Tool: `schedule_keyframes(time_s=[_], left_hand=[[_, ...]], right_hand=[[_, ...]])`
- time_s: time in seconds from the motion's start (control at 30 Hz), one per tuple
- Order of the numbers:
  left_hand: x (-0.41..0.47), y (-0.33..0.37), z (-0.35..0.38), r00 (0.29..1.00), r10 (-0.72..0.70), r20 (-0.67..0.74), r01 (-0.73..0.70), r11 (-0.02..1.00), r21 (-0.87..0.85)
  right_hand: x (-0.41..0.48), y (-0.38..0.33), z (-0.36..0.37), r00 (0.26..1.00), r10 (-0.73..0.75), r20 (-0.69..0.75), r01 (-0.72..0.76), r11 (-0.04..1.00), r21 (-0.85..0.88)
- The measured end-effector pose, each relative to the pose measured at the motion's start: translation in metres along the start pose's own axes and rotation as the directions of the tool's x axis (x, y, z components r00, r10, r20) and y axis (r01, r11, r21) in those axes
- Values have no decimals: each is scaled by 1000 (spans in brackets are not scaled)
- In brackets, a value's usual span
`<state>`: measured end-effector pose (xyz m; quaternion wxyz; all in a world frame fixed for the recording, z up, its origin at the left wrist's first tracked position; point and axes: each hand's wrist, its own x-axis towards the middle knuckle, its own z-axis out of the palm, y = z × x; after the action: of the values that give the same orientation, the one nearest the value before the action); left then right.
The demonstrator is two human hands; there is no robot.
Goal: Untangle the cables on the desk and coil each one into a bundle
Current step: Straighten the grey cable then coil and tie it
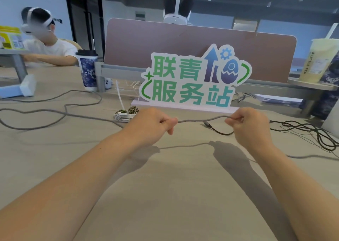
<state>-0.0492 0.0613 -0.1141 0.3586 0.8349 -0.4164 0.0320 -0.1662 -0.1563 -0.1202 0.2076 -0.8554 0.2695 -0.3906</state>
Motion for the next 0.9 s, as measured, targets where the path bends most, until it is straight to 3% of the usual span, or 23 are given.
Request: schedule_keyframes(time_s=[0.1, 0.2, 0.27, 0.33, 0.4, 0.47, 0.5, 0.57, 0.63, 0.7, 0.73, 0.8, 0.87, 0.9], left_hand=[[1, -2, -3, 1000, -3, 3, 3, 999, 52], [3, -6, -5, 1000, -8, -14, 9, 992, 127], [2, -9, -2, 1000, -4, -23, 7, 986, 165], [3, -10, 2, 998, 5, -55, 4, 986, 168], [4, -9, 5, 995, 21, -97, -4, 986, 168], [6, -7, 6, 990, 36, -133, -13, 985, 170], [6, -6, 6, 988, 42, -151, -15, 984, 175], [6, -7, 5, 979, 43, -197, -4, 981, 196], [7, -11, 3, 966, 33, -255, 19, 979, 202], [7, -16, -1, 950, 23, -310, 53, 971, 233], [8, -18, -2, 946, 21, -325, 68, 963, 259], [8, -20, -1, 946, 21, -324, 75, 957, 282], [8, -18, 4, 952, 10, -305, 72, 963, 259], [7, -16, 7, 955, 1, -296, 71, 969, 235]], right_hand=[[9, 33, -8, 975, 188, -118, -196, 979, -56], [7, 61, -20, 893, 400, -208, -436, 882, -178], [5, 57, -23, 886, 427, -183, -464, 823, -328], [2, 32, -19, 952, 293, -83, -301, 860, -411], [-9, -3, -10, 995, -27, 91, 59, 931, -361], [-28, -42, -3, 928, -246, 279, 316, 918, -239], [-38, -60, -2, 894, -273, 354, 349, 921, -171], [-55, -81, 4, 844, -262, 468, 360, 924, -132], [-64, -82, 7, 759, -246, 603, 501, 812, -298], [-63, -71, -2, 679, -63, 732, 551, 702, -451], [-59, -65, -10, 638, 50, 769, 522, 705, -479], [-48, -56, -27, 530, 98, 842, 456, 804, -381], [-40, -61, -33, 480, -89, 873, 214, 977, -17], [-39, -65, -31, 510, -196, 837, 35, 978, 208]])
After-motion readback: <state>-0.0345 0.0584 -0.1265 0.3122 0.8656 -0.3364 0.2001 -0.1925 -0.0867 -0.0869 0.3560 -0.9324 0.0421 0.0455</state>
